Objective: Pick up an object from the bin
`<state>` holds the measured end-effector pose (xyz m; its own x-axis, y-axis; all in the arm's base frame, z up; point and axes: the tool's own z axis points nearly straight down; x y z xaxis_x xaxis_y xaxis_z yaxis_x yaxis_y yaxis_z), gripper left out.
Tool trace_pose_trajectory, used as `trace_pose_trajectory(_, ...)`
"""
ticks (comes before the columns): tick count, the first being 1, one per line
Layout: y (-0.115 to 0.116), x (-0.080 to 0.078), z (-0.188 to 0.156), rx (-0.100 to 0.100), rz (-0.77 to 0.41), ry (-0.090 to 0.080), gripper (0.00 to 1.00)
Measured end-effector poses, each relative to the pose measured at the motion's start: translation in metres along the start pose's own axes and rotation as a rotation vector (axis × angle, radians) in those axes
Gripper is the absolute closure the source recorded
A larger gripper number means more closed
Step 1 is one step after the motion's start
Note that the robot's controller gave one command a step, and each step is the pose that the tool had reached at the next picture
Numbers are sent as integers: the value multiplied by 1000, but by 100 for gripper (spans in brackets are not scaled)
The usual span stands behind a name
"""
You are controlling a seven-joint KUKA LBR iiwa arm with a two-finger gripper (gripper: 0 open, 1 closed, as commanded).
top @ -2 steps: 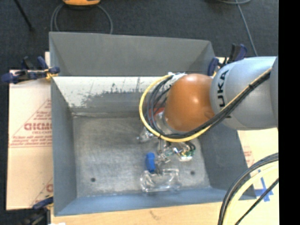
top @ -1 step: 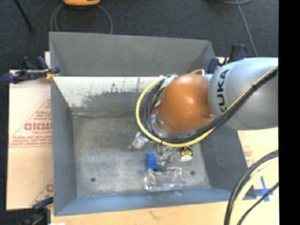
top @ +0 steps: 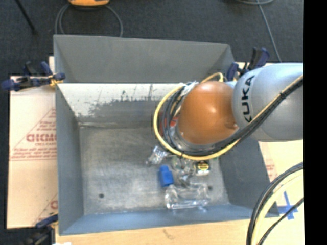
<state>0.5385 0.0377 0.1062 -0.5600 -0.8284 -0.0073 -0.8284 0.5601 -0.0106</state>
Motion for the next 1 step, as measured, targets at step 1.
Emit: trace_pose_trajectory(1,2,15,17,-8,-494,0,0)
